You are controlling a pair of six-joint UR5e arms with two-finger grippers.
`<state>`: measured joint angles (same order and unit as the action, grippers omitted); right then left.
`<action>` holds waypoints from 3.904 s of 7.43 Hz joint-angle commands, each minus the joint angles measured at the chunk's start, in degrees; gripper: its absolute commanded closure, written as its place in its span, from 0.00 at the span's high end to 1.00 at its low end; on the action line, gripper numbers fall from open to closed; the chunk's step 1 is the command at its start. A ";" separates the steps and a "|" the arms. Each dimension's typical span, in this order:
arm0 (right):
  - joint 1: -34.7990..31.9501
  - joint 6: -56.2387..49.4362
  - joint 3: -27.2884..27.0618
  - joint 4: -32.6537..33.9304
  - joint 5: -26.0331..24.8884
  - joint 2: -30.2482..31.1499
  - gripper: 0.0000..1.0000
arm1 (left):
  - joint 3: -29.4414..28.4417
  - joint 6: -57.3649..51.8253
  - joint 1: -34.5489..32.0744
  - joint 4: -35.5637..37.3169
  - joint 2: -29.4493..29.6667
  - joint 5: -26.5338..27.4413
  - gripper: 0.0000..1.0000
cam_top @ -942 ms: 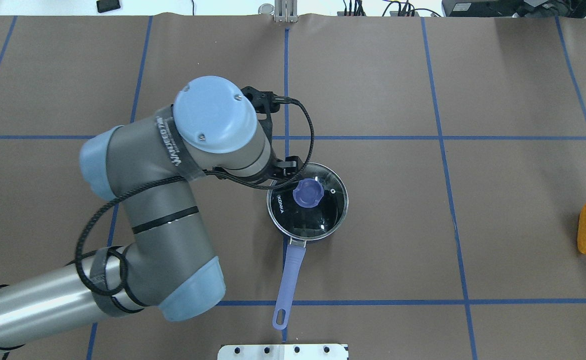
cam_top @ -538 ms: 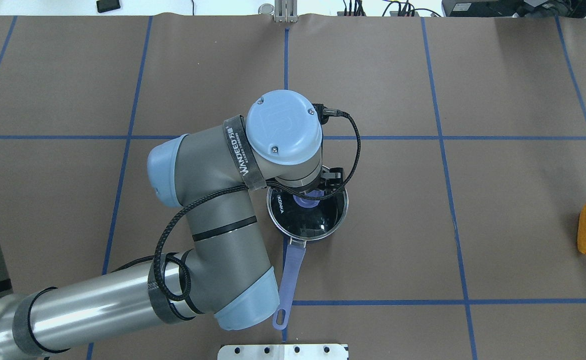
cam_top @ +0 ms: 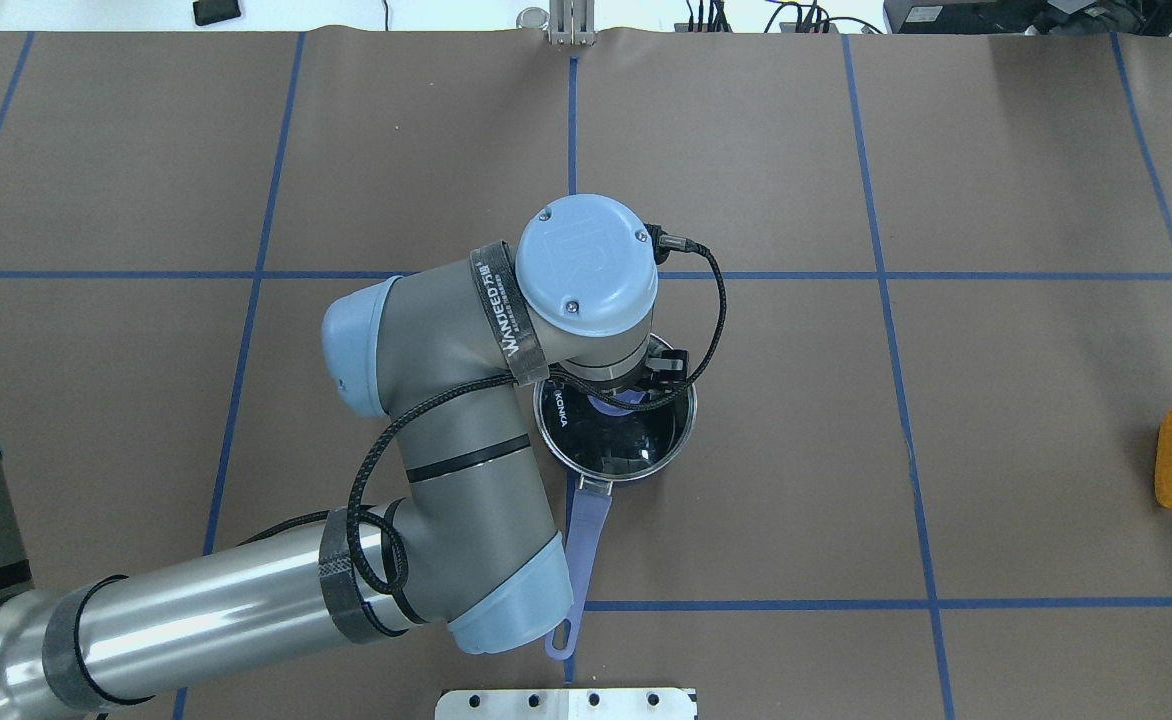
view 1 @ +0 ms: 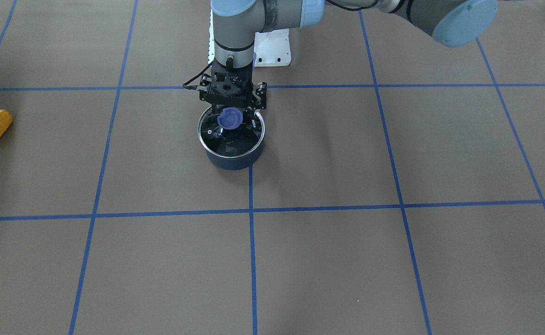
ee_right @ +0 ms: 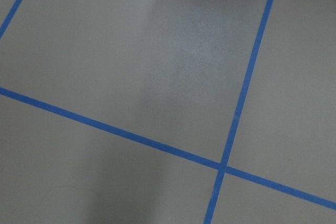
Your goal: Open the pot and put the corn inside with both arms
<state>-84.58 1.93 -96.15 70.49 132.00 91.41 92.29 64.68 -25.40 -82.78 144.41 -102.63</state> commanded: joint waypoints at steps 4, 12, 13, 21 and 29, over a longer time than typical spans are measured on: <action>0.11 0.09 0.00 0.09 0.27 0.00 1.00 | -1.59 -4.64 0.00 -0.80 0.52 -0.20 0.91; 0.03 0.00 0.17 0.09 0.27 0.00 1.00 | -1.94 -5.00 0.44 -1.33 0.52 -0.20 0.80; 0.03 0.00 0.17 0.09 0.27 0.00 1.00 | -1.94 -5.52 0.44 -1.33 0.44 -0.20 0.80; 0.03 0.00 0.26 0.09 0.27 0.00 1.00 | -2.82 -6.58 0.44 -2.91 0.52 -0.20 0.26; 0.11 0.00 0.26 0.00 0.27 0.00 1.00 | 19.46 -27.34 -8.76 -1.68 -21.65 -6.43 0.07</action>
<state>-84.46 1.93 -95.89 70.49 132.27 91.41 106.17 44.90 -31.23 -84.27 130.17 -106.90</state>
